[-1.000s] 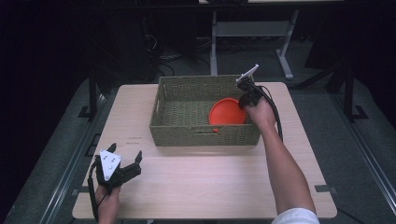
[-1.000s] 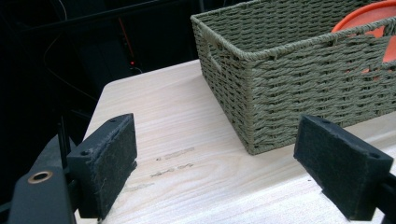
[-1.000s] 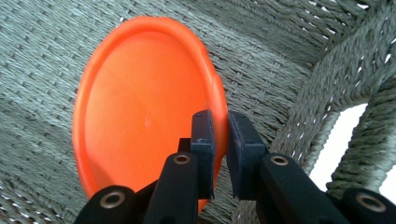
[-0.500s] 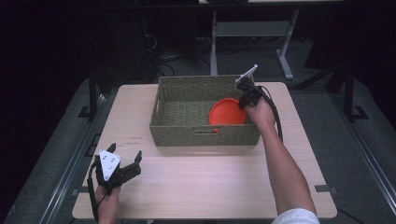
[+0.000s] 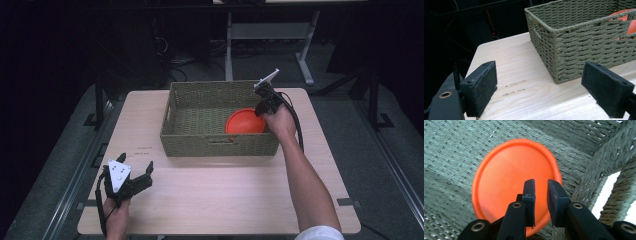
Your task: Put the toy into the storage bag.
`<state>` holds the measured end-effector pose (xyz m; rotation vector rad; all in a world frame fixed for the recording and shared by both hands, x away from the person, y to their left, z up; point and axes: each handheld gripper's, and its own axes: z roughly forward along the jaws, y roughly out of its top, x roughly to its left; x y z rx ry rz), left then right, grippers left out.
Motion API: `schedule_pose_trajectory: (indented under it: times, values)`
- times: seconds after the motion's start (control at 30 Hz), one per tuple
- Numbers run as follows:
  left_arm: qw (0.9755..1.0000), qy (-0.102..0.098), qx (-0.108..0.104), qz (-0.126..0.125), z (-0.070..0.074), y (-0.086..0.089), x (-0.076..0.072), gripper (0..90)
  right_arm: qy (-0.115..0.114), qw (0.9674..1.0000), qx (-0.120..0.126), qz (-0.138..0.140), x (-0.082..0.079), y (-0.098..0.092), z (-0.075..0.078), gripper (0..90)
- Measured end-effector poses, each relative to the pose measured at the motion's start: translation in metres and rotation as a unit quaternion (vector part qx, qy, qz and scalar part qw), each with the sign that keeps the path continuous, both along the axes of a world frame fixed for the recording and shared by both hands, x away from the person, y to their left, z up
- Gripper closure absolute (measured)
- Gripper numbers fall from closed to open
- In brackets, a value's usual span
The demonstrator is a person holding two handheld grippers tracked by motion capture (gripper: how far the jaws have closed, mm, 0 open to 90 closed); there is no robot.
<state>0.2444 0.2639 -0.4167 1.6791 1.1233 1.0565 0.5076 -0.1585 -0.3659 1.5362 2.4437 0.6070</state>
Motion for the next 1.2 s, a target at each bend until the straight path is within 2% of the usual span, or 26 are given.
schedule_pose_trajectory:
  times: [0.27,0.57,0.67,0.83,0.9,1.0,1.1,1.2]
  values:
    - [1.0,-0.001,-0.002,0.0,0.0,-0.001,0.001,12.7,-0.001,0.9997,0.025,0.005,-0.003,-0.003,0.005,70.7]
    - [1.0,0.001,0.002,-0.004,-0.001,-0.002,0.001,12.7,-0.004,0.9977,0.067,0.012,-0.009,-0.005,0.013,63.6]
    - [1.0,0.0,-0.004,-0.002,-0.001,-0.002,0.001,12.7,-0.001,0.9971,0.075,0.015,-0.011,-0.005,0.015,60.5]
    - [1.0,-0.001,-0.002,-0.003,0.0,-0.002,-0.001,12.7,0.0,0.9957,0.09,0.022,-0.013,-0.006,0.018,54.0]
    - [1.0,0.001,0.002,-0.004,-0.001,-0.002,-0.001,12.7,-0.001,0.9949,0.098,0.023,-0.014,-0.006,0.019,50.1]
    - [1.0,0.0,-0.001,-0.001,0.0,-0.001,-0.002,12.7,0.011,0.9927,0.116,0.032,-0.013,-0.006,0.018,40.9]
    - [1.0,-0.001,-0.003,-0.001,0.0,-0.001,-0.001,12.7,0.019,0.9923,0.117,0.035,-0.013,-0.005,0.017,36.8]
    - [1.0,-0.001,-0.004,-0.002,0.0,-0.002,-0.001,12.7,0.016,0.9922,0.119,0.035,-0.014,-0.006,0.017,35.3]
